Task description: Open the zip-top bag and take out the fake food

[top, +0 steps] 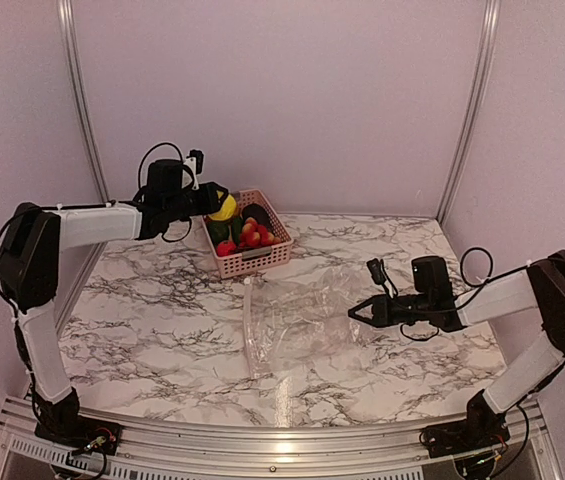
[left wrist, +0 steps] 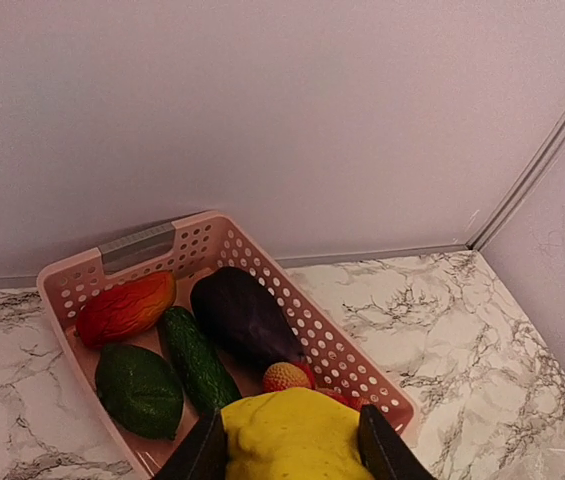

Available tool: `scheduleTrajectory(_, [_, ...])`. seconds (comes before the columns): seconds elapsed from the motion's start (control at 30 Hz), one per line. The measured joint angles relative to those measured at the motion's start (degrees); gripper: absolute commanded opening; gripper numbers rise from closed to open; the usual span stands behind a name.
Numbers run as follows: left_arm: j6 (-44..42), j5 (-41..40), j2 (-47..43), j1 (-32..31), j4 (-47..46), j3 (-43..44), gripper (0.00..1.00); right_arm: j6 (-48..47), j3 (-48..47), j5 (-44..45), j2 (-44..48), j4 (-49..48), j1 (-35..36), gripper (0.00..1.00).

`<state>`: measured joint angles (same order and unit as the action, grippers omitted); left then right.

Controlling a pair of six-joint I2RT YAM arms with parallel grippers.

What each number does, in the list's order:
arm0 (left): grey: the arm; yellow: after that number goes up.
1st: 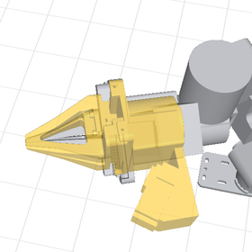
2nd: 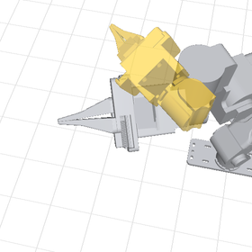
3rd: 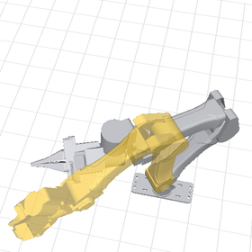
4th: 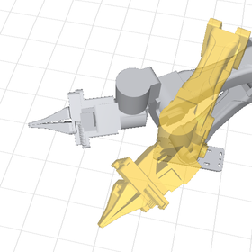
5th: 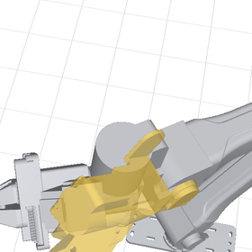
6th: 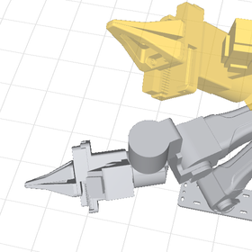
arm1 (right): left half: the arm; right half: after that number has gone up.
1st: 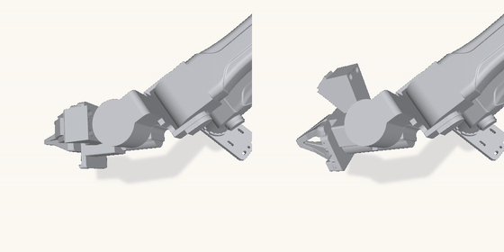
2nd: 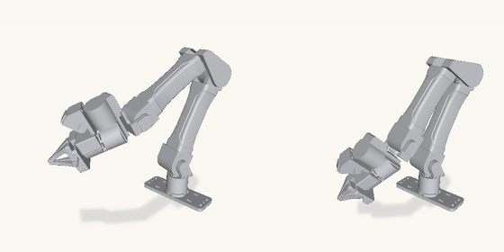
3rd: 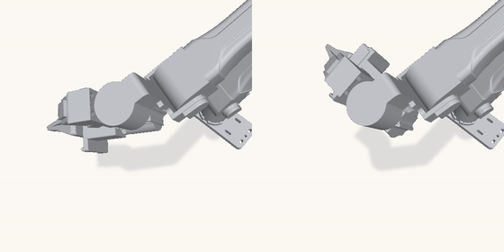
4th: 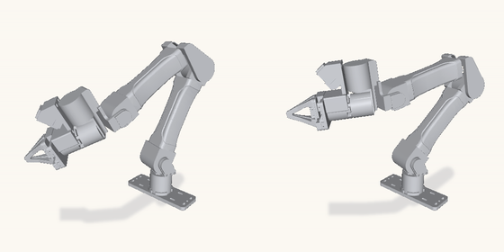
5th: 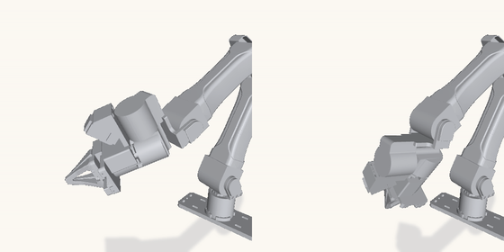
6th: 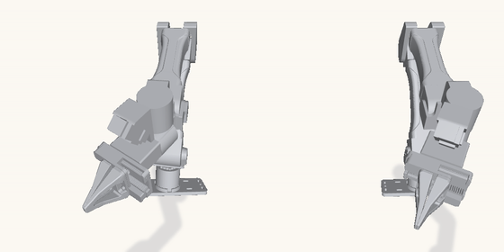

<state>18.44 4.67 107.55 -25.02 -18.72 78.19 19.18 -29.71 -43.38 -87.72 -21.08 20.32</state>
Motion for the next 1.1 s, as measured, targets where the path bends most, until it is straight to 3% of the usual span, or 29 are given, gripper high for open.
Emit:
scheduleTrajectory(0.33, [-1.36, 0.76, 22.71, 1.75, 6.40, 24.20, 0.46, -1.46, -1.88, -0.26, 0.22, 2.19, 0.00, 0.00])
scheduleTrajectory(0.57, [-0.46, 1.66, 29.94, 3.48, 9.05, 30.16, 0.77, -2.62, -2.38, -1.51, 2.86, 2.25, 0.00, 0.00])
scheduleTrajectory(0.8, [-1.40, 2.97, 27.52, 3.69, 10.54, 27.93, 0.85, -6.75, -4.92, -1.31, 7.17, 6.12, 0.42, 0.00])
scheduleTrajectory(1.1, [-4.87, 10.99, 3.91, 0.79, 9.88, 13.03, 0.83, -13.55, -9.66, 2.47, 13.75, 13.81, 5.16, 0.00])
